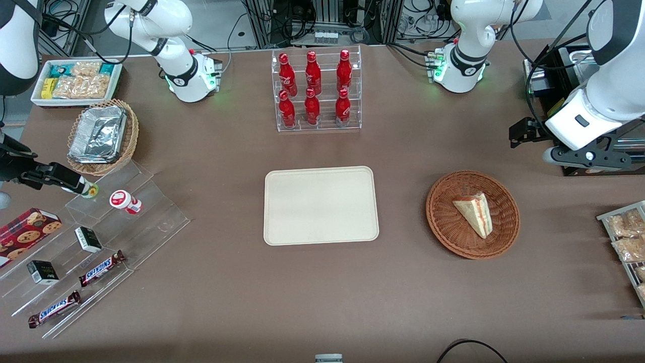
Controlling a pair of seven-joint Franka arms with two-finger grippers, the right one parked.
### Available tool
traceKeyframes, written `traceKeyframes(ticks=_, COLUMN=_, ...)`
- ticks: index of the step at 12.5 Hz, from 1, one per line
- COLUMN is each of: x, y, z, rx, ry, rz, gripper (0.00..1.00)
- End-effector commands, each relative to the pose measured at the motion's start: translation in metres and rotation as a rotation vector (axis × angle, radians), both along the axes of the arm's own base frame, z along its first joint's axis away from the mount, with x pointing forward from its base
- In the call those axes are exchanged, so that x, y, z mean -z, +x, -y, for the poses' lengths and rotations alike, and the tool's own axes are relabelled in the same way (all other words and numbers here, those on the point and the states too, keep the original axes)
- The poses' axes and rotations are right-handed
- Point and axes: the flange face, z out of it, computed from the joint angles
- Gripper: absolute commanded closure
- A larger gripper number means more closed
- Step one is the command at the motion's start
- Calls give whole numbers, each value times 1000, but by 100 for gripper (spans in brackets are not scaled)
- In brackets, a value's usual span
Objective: Place sandwich from basket to tray
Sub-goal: 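Move the left gripper over the wicker basket above the wrapped sandwich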
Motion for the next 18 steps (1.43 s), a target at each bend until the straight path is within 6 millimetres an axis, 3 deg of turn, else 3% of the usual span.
traceKeyframes(ticks=1, x=-7, y=-2, z=1, rx=-13, ry=-12, rz=0, gripper=0)
traceKeyframes(ticks=5, x=10, y=2, z=3, rx=-6, ry=-14, rz=8, gripper=0)
traceKeyframes(ticks=11, x=73, y=6, z=5, rx=-2, ry=-17, rz=44, gripper=0)
traceKeyframes(ticks=18, x=167, y=-5, z=4, rx=-8, ry=-27, rz=127, gripper=0)
